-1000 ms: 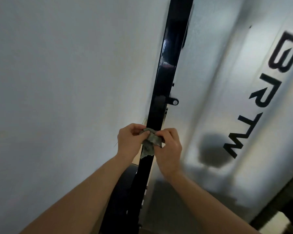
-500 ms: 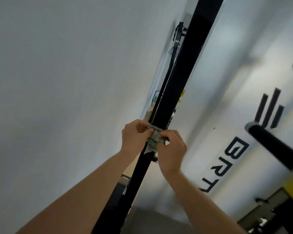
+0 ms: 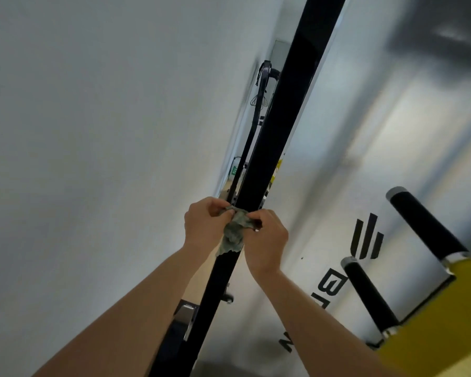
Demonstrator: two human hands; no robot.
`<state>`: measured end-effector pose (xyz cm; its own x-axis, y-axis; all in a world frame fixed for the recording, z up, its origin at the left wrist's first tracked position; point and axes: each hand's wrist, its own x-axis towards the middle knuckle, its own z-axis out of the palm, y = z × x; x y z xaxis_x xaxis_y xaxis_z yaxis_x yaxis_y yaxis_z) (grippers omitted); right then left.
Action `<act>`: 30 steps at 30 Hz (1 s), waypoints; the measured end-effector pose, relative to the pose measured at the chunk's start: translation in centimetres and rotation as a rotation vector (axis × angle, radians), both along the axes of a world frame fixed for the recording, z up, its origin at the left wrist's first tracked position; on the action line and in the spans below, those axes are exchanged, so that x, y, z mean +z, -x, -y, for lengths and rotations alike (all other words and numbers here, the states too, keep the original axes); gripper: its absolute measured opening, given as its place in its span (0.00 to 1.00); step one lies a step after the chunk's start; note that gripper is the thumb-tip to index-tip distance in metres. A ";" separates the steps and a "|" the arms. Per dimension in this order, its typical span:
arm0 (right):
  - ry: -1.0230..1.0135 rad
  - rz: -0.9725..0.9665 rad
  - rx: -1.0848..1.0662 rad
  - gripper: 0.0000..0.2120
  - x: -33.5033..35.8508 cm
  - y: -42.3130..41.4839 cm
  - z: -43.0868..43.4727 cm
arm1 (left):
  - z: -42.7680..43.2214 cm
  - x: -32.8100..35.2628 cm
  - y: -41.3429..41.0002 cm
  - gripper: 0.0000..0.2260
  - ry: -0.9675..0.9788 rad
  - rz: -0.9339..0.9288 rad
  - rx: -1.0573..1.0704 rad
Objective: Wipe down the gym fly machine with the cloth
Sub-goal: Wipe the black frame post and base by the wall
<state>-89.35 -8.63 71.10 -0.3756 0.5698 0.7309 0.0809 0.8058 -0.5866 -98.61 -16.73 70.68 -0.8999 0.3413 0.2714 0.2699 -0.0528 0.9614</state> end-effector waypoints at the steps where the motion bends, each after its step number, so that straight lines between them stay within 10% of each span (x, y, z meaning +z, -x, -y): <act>1: -0.007 -0.005 0.007 0.13 1.1 0.1 -0.1 | 0.0 1.1 0.2 0.06 -0.013 0.004 -0.007; 20: 0.091 -0.125 0.009 0.09 17.8 -0.3 -0.1 | 0.2 17.6 -0.2 0.13 -0.077 -0.007 -0.123; 30: 0.622 -0.056 0.344 0.04 28.2 -6.3 0.0 | 3.0 27.1 -2.8 0.13 -0.134 -0.061 -0.365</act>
